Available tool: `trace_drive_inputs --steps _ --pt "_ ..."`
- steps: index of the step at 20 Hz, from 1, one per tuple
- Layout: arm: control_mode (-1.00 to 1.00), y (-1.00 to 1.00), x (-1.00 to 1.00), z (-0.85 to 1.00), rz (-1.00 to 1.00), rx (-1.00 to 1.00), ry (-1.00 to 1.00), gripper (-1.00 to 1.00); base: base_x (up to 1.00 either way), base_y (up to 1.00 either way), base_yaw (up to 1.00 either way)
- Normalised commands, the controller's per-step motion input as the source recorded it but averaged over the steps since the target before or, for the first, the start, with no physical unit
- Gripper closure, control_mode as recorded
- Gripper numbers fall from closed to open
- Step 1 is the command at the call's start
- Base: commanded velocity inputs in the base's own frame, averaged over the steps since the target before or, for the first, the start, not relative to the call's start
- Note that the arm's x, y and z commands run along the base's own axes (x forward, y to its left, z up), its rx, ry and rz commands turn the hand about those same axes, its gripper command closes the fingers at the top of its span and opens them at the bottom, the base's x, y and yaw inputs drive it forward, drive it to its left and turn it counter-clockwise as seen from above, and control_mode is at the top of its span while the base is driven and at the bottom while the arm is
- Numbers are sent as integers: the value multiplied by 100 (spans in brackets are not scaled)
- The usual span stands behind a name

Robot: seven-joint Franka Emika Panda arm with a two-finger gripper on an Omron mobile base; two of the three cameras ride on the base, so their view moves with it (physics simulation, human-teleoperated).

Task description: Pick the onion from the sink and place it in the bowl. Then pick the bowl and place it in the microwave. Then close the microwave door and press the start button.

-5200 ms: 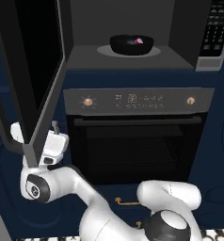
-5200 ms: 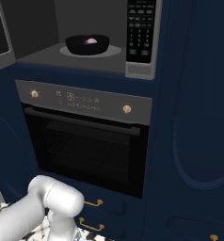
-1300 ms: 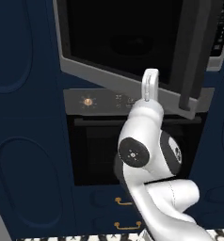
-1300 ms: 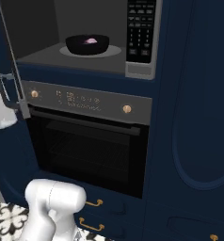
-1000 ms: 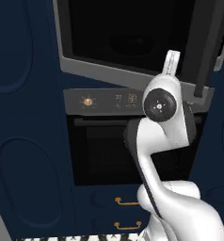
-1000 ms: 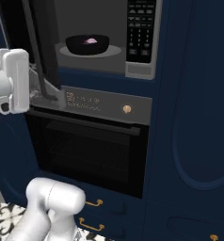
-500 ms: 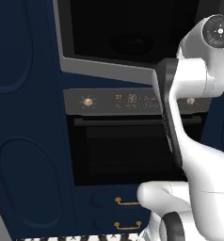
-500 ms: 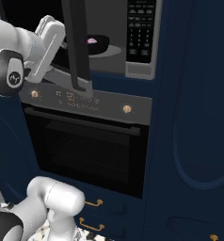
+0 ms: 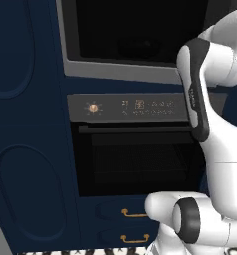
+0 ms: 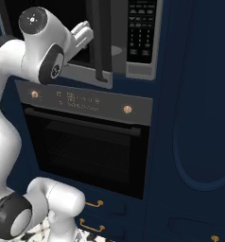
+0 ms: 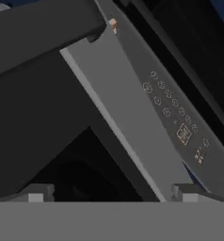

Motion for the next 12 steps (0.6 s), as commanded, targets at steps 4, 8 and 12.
trace_drive_inputs --steps 4,8,12 --pt "-100 0 71 -73 3 20 -13 -100 0 0 0" --pt "-100 0 91 -48 1 18 -15 -100 0 0 0" --pt "-100 0 100 -2 0 21 -5 -100 0 0 0"
